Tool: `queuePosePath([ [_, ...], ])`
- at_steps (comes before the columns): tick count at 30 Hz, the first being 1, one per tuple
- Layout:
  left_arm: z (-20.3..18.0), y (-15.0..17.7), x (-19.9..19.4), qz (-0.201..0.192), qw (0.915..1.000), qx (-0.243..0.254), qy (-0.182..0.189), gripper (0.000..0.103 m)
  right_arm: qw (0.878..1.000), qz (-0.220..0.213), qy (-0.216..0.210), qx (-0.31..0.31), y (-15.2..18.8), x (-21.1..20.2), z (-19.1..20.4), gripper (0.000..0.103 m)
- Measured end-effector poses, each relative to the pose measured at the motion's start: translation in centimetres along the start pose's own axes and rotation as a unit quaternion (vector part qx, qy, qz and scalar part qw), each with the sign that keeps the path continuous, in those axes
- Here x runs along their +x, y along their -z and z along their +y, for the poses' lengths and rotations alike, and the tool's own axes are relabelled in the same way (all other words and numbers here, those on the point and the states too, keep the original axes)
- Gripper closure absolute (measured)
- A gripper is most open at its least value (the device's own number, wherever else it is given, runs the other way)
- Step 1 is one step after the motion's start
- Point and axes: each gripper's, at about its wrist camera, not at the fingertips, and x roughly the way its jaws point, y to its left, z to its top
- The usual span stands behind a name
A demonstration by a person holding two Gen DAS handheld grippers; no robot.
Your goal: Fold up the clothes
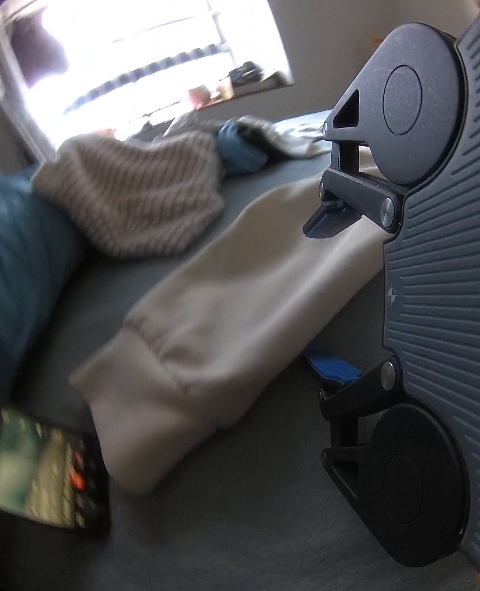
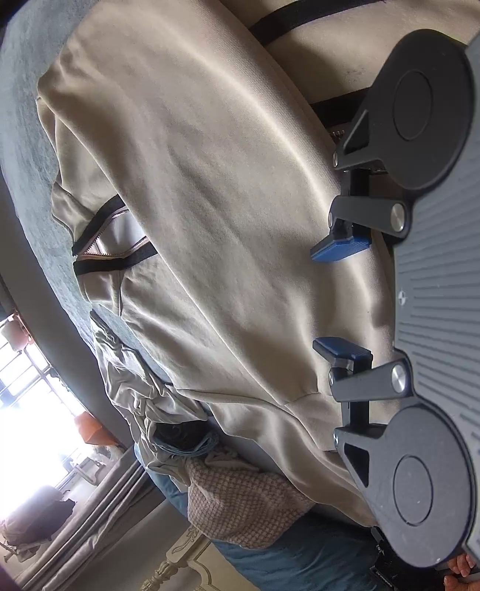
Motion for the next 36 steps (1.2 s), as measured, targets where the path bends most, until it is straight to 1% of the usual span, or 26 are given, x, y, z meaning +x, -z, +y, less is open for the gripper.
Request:
queuePosePath([
  [2, 0.3, -0.2, 0.2, -0.006, 0.9999, -0.014, -0.002, 0.036, 1.0, -0.001, 0.002, -0.002, 0.0, 0.0, 0.1, 0.054],
  [6, -1.2, 0.0, 0.7, -0.017, 0.9993, 0.019, -0.027, 0.036, 1.0, -0.003, 0.004, -0.007, 0.2, 0.0, 0.1, 0.054],
  [7, -1.4, 0.0, 0.8, -0.022, 0.999, 0.021, -0.033, 0.036, 1.0, -0.003, 0.005, -0.009, 0.2, 0.0, 0.2, 0.054],
  [9, -1.7, 0.2, 1.0, -0.032, 0.9982, 0.02, -0.047, 0.04, 1.0, -0.002, 0.007, -0.014, 0.1, 0.0, 0.3, 0.054],
  [11, -2.0, 0.4, 1.1, -0.04, 0.997, 0.019, -0.063, 0.052, 1.0, -0.002, 0.008, -0.018, 0.2, 0.0, 0.3, 0.054],
  [12, -2.1, 0.4, 1.1, -0.045, 0.9962, 0.021, -0.071, 0.056, 1.0, -0.002, 0.007, -0.018, 0.2, 0.0, 0.3, 0.054],
  [13, -2.2, 0.5, 1.2, -0.05, 0.9953, 0.027, -0.079, 0.063, 1.0, -0.003, 0.007, -0.019, 0.2, 0.0, 0.3, 0.054],
  [14, -2.3, 0.6, 1.1, -0.055, 0.9943, 0.033, -0.086, 0.072, 1.0, -0.003, 0.006, -0.019, 0.3, 0.0, 0.3, 0.054],
  [17, -2.1, 0.6, 0.9, -0.063, 0.993, 0.044, -0.09, 0.086, 1.0, -0.004, 0.005, -0.02, 0.3, 0.0, 0.3, 0.054],
  [19, -2.4, 0.7, 0.6, -0.069, 0.9919, 0.06, -0.088, 0.091, 1.0, -0.005, 0.004, -0.02, 0.3, 0.0, 0.3, 0.054],
  [22, -3.7, 1.3, 0.1, -0.092, 0.9869, 0.106, -0.079, 0.097, 1.0, -0.005, 0.002, -0.019, 0.3, 0.0, 0.2, 0.054],
  [24, -4.8, 1.7, -0.4, -0.11, 0.9817, 0.14, -0.067, 0.098, 1.0, -0.007, 0.001, -0.018, 0.4, 0.0, 0.2, 0.054],
  [26, -6.0, 2.3, -1.0, -0.128, 0.9748, 0.175, -0.051, 0.099, 1.0, -0.007, 0.0, -0.017, 0.4, 0.0, 0.1, 0.054],
  [27, -6.7, 2.6, -1.4, -0.136, 0.971, 0.193, -0.04, 0.099, 1.0, -0.007, -0.001, -0.016, 0.4, 0.0, 0.1, 0.054],
  [28, -7.6, 3.1, -1.9, -0.145, 0.9647, 0.218, -0.029, 0.099, 1.0, -0.007, -0.001, -0.015, 0.4, 0.0, 0.1, 0.054],
  [29, -8.5, 3.6, -2.4, -0.155, 0.9569, 0.245, -0.019, 0.099, 1.0, -0.007, -0.001, -0.015, 0.4, 0.0, 0.1, 0.054],
  [30, -9.6, 4.4, -2.8, -0.164, 0.9474, 0.275, -0.007, 0.099, 1.0, -0.008, -0.002, -0.014, 0.4, 0.0, 0.1, 0.054],
  [32, -11.6, 6.2, -3.7, -0.178, 0.9249, 0.335, 0.024, 0.099, 1.0, -0.008, -0.004, -0.011, 0.4, 0.0, 0.0, 0.054],
  [33, -12.6, 7.3, -4.1, -0.182, 0.9118, 0.365, 0.043, 0.099, 1.0, -0.008, -0.004, -0.01, 0.4, 0.0, 0.0, 0.054],
  [34, -13.7, 8.5, -4.5, -0.186, 0.8972, 0.396, 0.062, 0.099, 1.0, -0.008, -0.005, -0.009, 0.4, 0.0, 0.0, 0.054],
  [36, -15.6, 11.1, -5.0, -0.18, 0.8686, 0.449, 0.106, 0.099, 1.0, -0.009, -0.006, -0.007, 0.4, 0.0, -0.1, 0.054],
])
